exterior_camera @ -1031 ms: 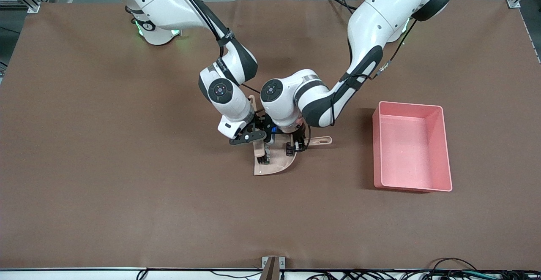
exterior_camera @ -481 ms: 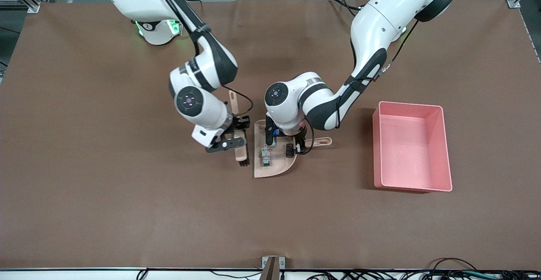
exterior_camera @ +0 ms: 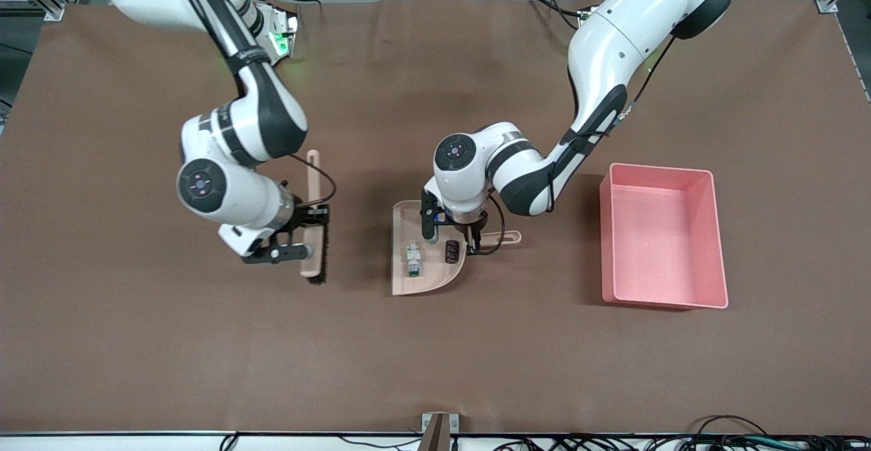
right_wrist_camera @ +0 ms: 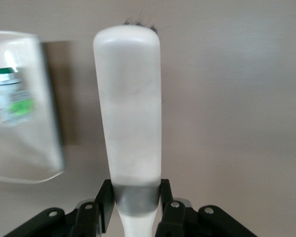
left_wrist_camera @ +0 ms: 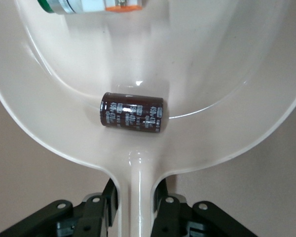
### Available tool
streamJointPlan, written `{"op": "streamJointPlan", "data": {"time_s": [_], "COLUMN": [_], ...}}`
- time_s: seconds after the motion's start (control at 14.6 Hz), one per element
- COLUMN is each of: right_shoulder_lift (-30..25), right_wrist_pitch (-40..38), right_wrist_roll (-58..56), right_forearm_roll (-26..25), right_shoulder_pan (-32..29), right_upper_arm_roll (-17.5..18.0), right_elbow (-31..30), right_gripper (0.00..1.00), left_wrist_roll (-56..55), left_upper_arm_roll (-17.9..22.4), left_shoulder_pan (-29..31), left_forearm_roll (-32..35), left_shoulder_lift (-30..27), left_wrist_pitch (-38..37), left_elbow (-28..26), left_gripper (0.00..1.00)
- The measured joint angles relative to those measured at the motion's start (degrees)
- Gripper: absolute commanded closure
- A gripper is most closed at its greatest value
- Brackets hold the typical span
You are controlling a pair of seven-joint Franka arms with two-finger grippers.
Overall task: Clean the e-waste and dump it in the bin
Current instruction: 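Carry the dustpan over the pink bin while the right gripper withdraws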
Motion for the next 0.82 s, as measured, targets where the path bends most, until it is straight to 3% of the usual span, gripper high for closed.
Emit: {"op": "streamJointPlan", "data": {"time_s": [0.27,0.62,0.82], "right_shoulder_lift": [-2.1,-8.5,-10.0], "right_wrist_pitch": [2.9,20.0,21.8], "right_wrist_roll": [-1.1,-6.7,-9.3], "right_forearm_roll": [-4.6,-7.2,-7.8], "right_shoulder_pan": [-6.0,-12.0,-16.3], "right_upper_arm_roll": [-0.2,-0.2,-0.2], "right_elbow": [-5.4,-24.1,-29.5], "right_gripper": [0.97,0.97,0.97], "left_wrist_roll": [0.1,3.7,6.4], "left_upper_arm_roll": [-4.4,-14.1,-19.1], "left_shoulder_pan": [4.0,17.8,26.2], "left_forearm_roll": [-0.1,-0.1,-0.1], "left_shoulder_lift": [-2.1,-5.5,-7.9], "left_wrist_pitch": [-0.3,-4.6,-10.4], "left_elbow": [1.2,0.8,0.2], "left_gripper": [0.97,0.97,0.97]}}
